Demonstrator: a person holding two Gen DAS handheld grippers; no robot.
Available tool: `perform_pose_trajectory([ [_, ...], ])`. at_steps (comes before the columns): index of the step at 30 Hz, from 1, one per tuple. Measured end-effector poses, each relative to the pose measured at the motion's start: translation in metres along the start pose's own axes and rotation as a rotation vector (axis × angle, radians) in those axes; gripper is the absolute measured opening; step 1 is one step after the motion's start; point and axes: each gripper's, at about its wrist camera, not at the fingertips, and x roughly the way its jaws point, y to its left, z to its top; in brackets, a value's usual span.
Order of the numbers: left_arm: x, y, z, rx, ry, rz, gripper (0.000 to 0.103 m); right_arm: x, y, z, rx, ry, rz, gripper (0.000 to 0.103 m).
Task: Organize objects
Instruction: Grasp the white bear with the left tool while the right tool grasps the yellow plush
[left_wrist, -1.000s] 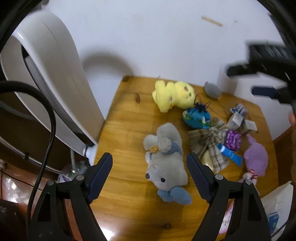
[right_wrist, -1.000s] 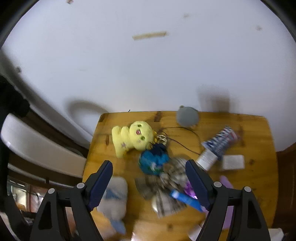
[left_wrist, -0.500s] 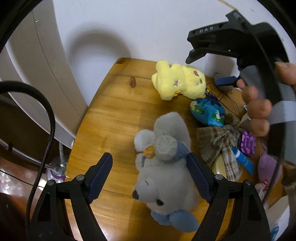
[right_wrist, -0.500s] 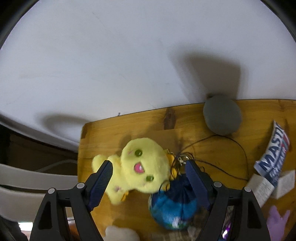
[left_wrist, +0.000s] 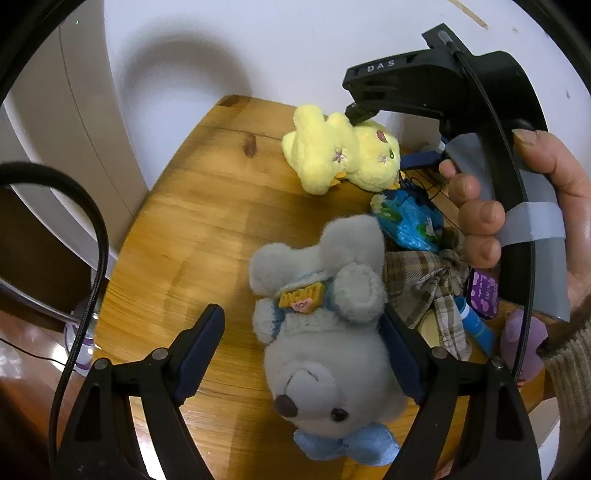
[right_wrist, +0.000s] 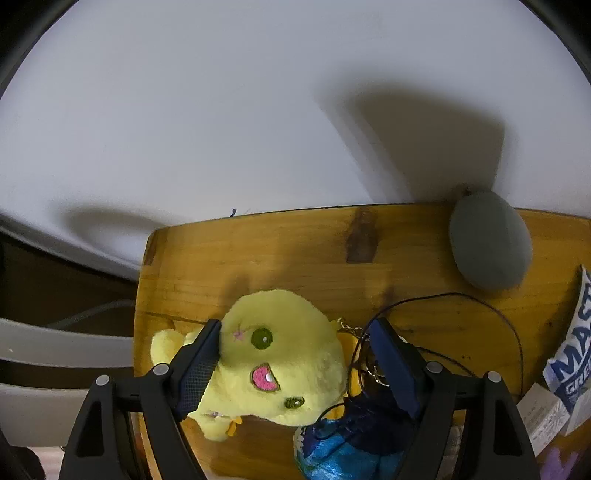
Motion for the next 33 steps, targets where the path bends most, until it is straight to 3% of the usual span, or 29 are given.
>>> perform_pose_trajectory([
  [3, 0.002, 0.001, 0.0, -0.005, 0.011, -0.002, 0.089, 0.004, 0.004, 0.003, -0.035, 0.009, -0.009, 0.08],
  [10, 0.002, 0.001, -0.002, -0.015, 0.019, -0.009, 0.09, -0.005, 0.034, -0.001, -0.237, -0.063, -0.17, 0.08],
  [18, 0.006, 0.003, -0.003, -0.043, 0.05, -0.033, 0.091, 0.011, 0.027, 0.001, -0.17, 0.042, -0.035, 0.08],
  [19, 0.006, 0.003, -0.003, -0.051, 0.058, -0.04, 0.091, 0.013, 0.025, 0.002, -0.156, 0.059, -0.019, 0.075],
  [20, 0.007, 0.004, -0.003, -0.057, 0.063, -0.043, 0.091, 0.014, 0.023, 0.003, -0.135, 0.078, 0.015, 0.061],
  [21, 0.008, 0.005, -0.004, -0.064, 0.071, -0.044, 0.091, 0.014, 0.021, 0.003, -0.115, 0.095, 0.053, 0.056],
  [23, 0.009, 0.004, -0.005, -0.066, 0.082, -0.034, 0.09, 0.013, 0.025, 0.003, -0.119, 0.103, 0.038, 0.053],
  [26, 0.012, -0.001, -0.008, -0.035, 0.101, -0.007, 0.079, 0.006, 0.035, -0.002, -0.166, 0.085, 0.006, 0.049],
  [27, 0.011, -0.003, -0.008, -0.022, 0.091, 0.003, 0.064, 0.003, 0.038, -0.004, -0.177, 0.074, 0.002, 0.049],
  [28, 0.01, -0.005, -0.009, -0.012, 0.09, 0.006, 0.061, -0.003, 0.04, -0.006, -0.188, 0.056, 0.0, 0.049],
  [33, 0.002, -0.005, -0.011, -0.006, 0.069, 0.038, 0.058, -0.034, 0.039, -0.011, -0.184, -0.011, 0.035, 0.049],
])
